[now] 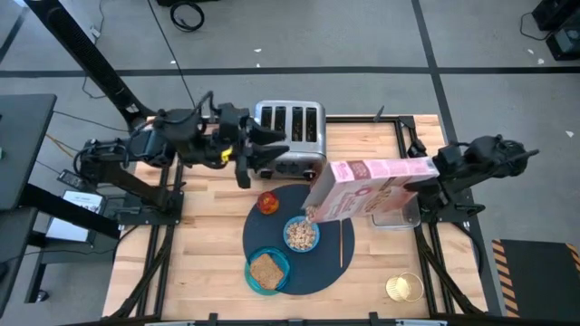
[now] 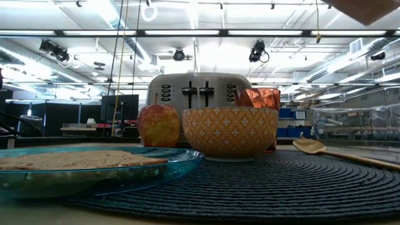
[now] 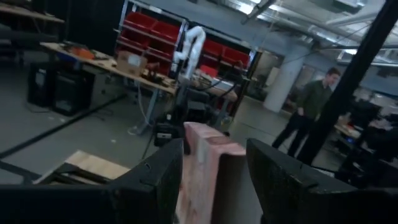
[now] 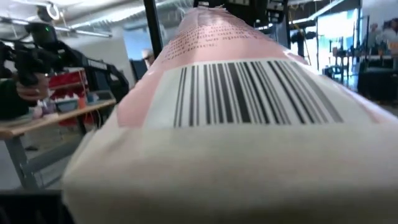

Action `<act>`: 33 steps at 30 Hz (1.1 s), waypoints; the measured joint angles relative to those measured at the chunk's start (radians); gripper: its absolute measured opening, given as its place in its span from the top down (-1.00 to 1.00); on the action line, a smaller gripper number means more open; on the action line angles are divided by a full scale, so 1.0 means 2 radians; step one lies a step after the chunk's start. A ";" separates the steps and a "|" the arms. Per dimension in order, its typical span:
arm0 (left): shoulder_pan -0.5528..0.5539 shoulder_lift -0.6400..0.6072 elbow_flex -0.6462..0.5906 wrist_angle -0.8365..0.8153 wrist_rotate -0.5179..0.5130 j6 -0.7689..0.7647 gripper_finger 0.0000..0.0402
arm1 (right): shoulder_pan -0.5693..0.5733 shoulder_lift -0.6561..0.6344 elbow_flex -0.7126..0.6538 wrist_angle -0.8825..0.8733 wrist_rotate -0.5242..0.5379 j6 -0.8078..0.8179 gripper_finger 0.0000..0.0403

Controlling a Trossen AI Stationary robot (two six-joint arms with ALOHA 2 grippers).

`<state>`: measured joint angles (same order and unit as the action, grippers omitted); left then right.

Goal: Arrange a breakfast setting
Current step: Pour the cereal into the orange and blue bowl

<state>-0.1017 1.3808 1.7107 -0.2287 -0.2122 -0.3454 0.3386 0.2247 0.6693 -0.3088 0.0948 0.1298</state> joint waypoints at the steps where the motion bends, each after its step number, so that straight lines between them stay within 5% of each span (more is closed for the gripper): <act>1: 0.000 -0.005 0.000 -0.005 -0.007 0.002 0.09 | 0.000 -0.001 0.000 0.004 0.000 0.000 0.12; 18: 0.005 -0.006 0.000 -0.004 -0.086 0.048 0.06 | 0.000 0.005 0.000 0.302 0.004 -0.055 0.12; 25: 0.008 0.033 0.000 0.004 -0.084 0.046 -0.29 | 0.000 0.036 0.000 0.421 0.007 -0.101 0.12; 33: 0.010 0.101 0.000 0.158 -0.043 0.135 -0.58 | -0.001 0.113 0.000 0.497 0.034 -0.142 0.12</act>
<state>-0.0814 1.5828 1.7105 0.0874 -0.2986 -0.0750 0.3372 0.4517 0.6693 0.6844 0.1619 -0.1536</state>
